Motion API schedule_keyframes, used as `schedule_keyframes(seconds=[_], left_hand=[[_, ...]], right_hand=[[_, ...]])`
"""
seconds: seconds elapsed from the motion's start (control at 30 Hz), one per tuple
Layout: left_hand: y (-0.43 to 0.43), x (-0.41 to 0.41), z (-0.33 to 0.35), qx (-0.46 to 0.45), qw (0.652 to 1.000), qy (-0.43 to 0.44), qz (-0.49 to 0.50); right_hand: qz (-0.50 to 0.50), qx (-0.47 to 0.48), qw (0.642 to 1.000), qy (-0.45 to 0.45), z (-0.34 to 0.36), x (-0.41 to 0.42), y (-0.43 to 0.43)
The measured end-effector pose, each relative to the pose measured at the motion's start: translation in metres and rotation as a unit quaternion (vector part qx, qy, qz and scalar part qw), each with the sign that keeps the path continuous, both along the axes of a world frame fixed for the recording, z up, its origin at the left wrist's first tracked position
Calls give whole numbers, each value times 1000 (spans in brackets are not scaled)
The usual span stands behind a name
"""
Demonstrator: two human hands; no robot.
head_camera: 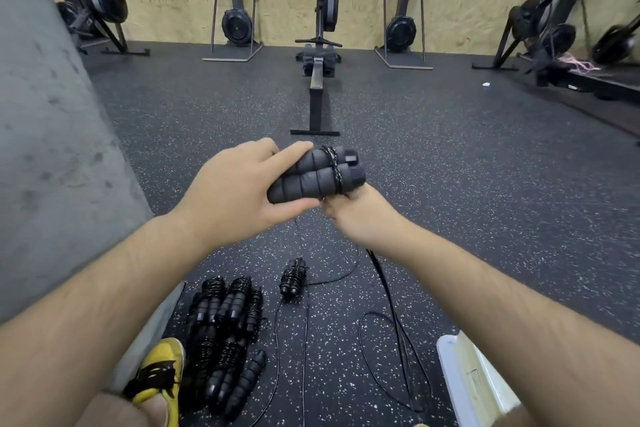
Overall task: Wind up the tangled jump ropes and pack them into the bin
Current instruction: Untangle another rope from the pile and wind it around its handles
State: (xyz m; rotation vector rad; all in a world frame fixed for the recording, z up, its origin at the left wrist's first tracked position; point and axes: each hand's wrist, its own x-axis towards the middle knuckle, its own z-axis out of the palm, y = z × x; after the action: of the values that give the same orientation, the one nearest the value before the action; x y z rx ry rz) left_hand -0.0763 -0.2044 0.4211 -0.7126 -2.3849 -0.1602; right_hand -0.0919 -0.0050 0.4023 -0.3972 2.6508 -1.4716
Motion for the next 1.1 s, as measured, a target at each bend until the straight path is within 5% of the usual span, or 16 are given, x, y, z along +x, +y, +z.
schedule_keyframes(seconds=[0.47,0.6,0.8,1.1], left_hand=[[-31,-31,-9,-90,989,28,117],[-36,-35,-15,-127,985,6,118],[-29,-36,-24,-163,985,-28,45],[-2,-14,-17,-123,985,-57,-103]], right_hand=[[66,142,986,55,17,29,-8],[69,220,964,133,34,35,2],[34,336,900,277,44,18,20],[69,288,916,270,36,-17,46]])
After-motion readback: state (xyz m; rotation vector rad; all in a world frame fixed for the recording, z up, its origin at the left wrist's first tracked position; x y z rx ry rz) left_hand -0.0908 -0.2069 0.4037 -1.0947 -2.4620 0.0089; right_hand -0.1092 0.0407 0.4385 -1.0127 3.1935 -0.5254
